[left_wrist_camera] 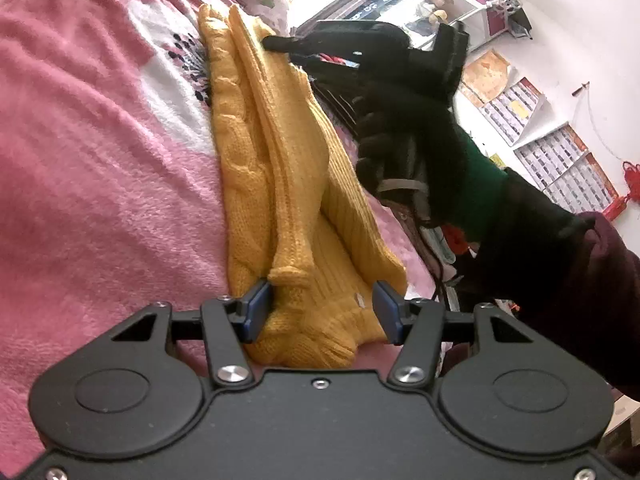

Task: Fold clothes

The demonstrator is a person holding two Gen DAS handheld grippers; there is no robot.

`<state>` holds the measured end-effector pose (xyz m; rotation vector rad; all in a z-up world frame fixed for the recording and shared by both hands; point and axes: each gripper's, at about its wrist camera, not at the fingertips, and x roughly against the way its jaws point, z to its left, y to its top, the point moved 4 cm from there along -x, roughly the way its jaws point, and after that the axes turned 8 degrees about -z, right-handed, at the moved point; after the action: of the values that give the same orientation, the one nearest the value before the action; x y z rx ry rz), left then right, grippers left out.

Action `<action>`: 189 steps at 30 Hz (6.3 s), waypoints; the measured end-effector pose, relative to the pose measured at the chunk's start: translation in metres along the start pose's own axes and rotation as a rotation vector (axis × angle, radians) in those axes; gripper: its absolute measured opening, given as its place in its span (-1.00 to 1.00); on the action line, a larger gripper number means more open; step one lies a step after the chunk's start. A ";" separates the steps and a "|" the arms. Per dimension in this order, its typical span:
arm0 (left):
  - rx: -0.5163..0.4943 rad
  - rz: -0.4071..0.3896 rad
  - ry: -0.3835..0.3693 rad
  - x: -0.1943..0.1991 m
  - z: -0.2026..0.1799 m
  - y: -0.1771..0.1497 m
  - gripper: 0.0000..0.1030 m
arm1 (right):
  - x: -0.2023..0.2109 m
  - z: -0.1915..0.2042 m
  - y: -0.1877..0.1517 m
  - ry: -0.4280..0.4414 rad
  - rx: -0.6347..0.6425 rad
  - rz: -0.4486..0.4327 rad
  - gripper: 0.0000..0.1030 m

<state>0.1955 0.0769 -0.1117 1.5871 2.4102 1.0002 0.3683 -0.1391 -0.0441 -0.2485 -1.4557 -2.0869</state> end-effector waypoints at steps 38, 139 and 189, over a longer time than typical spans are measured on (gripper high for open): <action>-0.437 -0.096 0.354 0.016 -0.052 0.006 0.28 | 0.109 0.043 -0.073 0.110 0.239 0.020 -0.63; -0.809 -0.345 0.380 0.006 -0.139 -0.012 -0.45 | 0.302 -0.003 -0.118 0.138 0.462 -0.370 -0.51; -0.416 -0.345 0.222 -0.061 -0.047 0.107 -0.65 | 0.159 -0.097 -0.040 0.249 -0.137 -0.307 -0.69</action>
<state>0.2882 0.0292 -0.0315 0.9317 2.2851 1.5338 0.2324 -0.2734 -0.0408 0.1904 -1.2662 -2.3653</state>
